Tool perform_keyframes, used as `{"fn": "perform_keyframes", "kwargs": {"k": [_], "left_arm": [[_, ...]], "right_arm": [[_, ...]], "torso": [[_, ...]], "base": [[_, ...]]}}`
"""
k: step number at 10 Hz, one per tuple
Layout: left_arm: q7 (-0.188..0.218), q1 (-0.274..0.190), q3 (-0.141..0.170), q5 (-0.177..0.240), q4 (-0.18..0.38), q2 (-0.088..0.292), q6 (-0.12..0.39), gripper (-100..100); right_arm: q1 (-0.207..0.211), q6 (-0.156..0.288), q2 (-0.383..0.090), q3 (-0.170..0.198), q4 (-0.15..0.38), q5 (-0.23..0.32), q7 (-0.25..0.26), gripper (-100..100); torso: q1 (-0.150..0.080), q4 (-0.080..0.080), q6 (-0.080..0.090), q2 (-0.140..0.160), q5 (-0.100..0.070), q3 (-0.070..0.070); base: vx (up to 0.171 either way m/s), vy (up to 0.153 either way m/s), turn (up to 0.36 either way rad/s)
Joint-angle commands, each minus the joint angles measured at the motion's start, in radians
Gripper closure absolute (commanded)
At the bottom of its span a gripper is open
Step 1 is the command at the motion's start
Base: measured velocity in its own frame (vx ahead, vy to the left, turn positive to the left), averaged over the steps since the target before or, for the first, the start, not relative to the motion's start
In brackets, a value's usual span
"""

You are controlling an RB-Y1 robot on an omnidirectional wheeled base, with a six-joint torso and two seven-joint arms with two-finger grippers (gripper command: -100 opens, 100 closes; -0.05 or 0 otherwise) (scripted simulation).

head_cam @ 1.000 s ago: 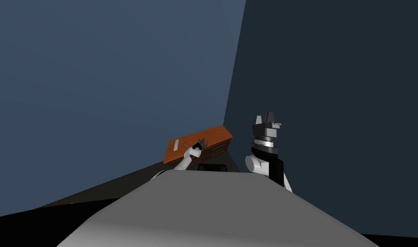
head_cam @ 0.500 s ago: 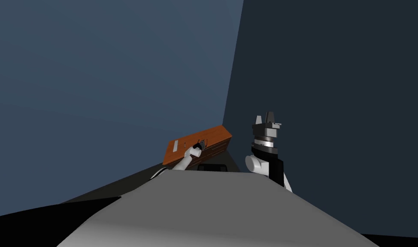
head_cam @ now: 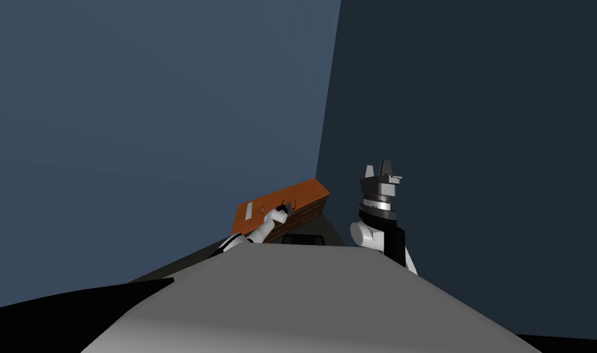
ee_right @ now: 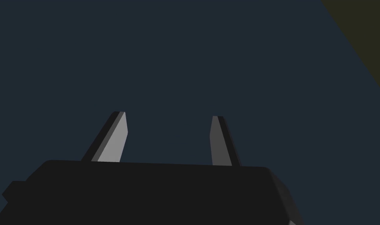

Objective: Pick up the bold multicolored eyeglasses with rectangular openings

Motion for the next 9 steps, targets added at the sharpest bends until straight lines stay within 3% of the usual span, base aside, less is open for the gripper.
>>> {"fn": "perform_keyframes", "kwargs": {"k": [1,3,4,5,6,7,9], "left_arm": [[0.005,-0.021,-0.009,0.011,0.038,0.002,0.015,-100],[0.003,-0.022,-0.012,0.016,0.039,0.005,0.015,-100],[0.004,-0.023,-0.012,0.017,0.041,0.005,0.017,0],[0.004,-0.030,0.014,0.018,0.070,0.007,0.001,-100],[0.004,-0.037,0.040,0.019,0.096,0.009,-0.015,-100],[0.004,-0.037,0.040,0.019,0.099,0.009,-0.015,-100],[0.005,-0.052,0.092,0.021,0.158,0.013,-0.048,-100]], "right_arm": [[0.000,0.000,0.000,0.000,0.000,0.000,0.000,0],[0.000,0.000,0.000,0.000,0.000,0.000,0.000,0],[0.000,0.000,0.000,0.000,0.000,0.000,0.000,0],[0.000,0.000,0.000,0.000,0.000,0.000,0.000,0],[0.000,0.000,0.000,0.000,0.000,0.000,0.000,0],[0.000,0.000,0.000,0.000,0.000,0.000,0.000,0],[0.000,0.000,0.000,0.000,0.000,0.000,0.000,0]], "torso": [[0.000,0.000,0.000,0.000,0.000,0.000],[-0.001,0.000,0.000,0.000,0.000,0.000],[-0.002,0.000,0.000,0.000,0.000,0.000],[-0.002,0.000,0.000,0.000,0.000,0.000],[-0.002,0.000,0.000,0.001,0.000,0.000],[-0.001,0.000,0.001,0.002,0.000,0.001],[-0.002,0.000,0.000,0.002,0.000,0.001]], "base": [[-0.005,0.026,-0.060],[-0.004,0.015,-0.033],[0.000,0.000,0.000],[-0.016,0.008,-0.203],[-0.040,0.025,-0.347],[-0.038,0.026,-0.125],[-0.036,0.010,-0.245]]}}
